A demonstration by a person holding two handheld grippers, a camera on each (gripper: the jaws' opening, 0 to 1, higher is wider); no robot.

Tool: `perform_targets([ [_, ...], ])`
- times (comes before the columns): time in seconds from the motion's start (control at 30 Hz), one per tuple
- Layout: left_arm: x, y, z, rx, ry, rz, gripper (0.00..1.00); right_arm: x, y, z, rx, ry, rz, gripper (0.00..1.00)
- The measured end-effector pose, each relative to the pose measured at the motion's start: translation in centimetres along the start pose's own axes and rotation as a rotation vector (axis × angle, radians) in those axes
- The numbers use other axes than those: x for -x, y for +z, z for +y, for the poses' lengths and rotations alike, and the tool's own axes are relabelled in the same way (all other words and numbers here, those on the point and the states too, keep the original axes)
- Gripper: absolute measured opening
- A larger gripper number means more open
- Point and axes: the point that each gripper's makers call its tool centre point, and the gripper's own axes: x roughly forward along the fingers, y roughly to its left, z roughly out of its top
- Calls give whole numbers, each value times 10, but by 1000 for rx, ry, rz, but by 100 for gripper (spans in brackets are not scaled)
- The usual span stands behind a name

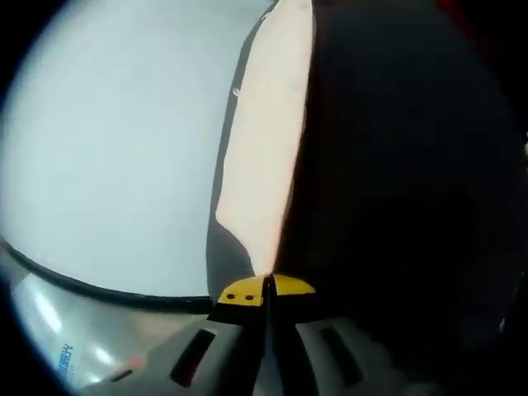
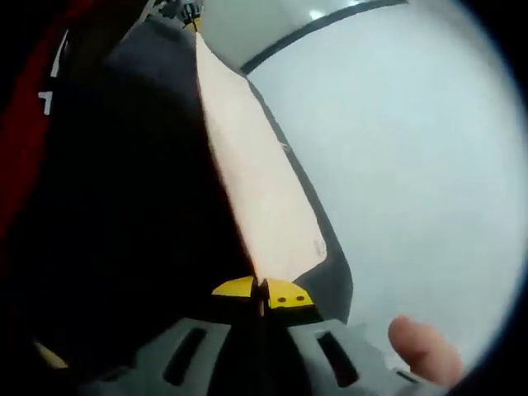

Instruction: Fold the towel on the table until its edges align and the towel forms a compact rectangular stack.

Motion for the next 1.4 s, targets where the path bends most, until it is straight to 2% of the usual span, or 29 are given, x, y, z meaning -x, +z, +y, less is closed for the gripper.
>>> perform_targets([
  [0.03,0,0,0,3,0,3,0,-1,3,4,-35,27,-10,1],
  [0.07,0,-1,-1,3,-5,4,0,-3,3,19,-75,111,-1,1],
  [0.1,-2,-1,-4,3,-15,2,0,-5,-3,28,-107,149,29,3],
  [0.17,-6,-3,-13,6,-34,3,1,-8,-6,40,-170,206,30,13],
  [0.2,-8,-5,-18,10,-43,2,1,-7,-2,41,-200,208,5,15],
  [0.23,-9,-6,-22,18,-47,3,1,-5,5,29,-261,166,-49,15],
  [0.3,-9,-6,-24,43,-28,-10,1,1,12,13,-309,121,-99,14],
  [0.33,-8,-6,-24,47,-24,-16,1,5,15,5,-303,101,-123,14],
  [0.4,-6,-6,-21,49,-3,-23,1,8,14,0,-268,83,-111,14],
  [0.47,-5,-5,-17,44,18,-26,1,6,3,-3,-168,46,-51,14],
  [0.53,-6,-5,-15,32,30,-24,1,3,-6,4,-105,54,-4,14],
  [0.6,-7,-2,-17,18,31,-19,1,2,-5,12,-113,71,-9,14],
  [0.7,-10,-8,-20,6,31,-1,3,6,-2,21,-58,88,-14,16],
  [0.77,-10,-10,-20,4,37,6,4,10,-1,23,-51,89,-15,16],
  [0.9,-10,-10,-19,32,58,-3,7,3,-11,15,113,5,34,15],
  [1.0,-12,-12,-20,28,62,-1,10,-2,-9,19,146,0,28,12],
  [1.07,-14,-13,-20,13,56,9,11,-6,-10,17,230,-25,45,12],
  [1.13,-16,-12,-19,-17,65,26,12,-9,-9,21,228,-22,43,8],
  [1.4,-28,0,-27,-71,52,2,14,-8,-2,15,221,-49,24,8],
])
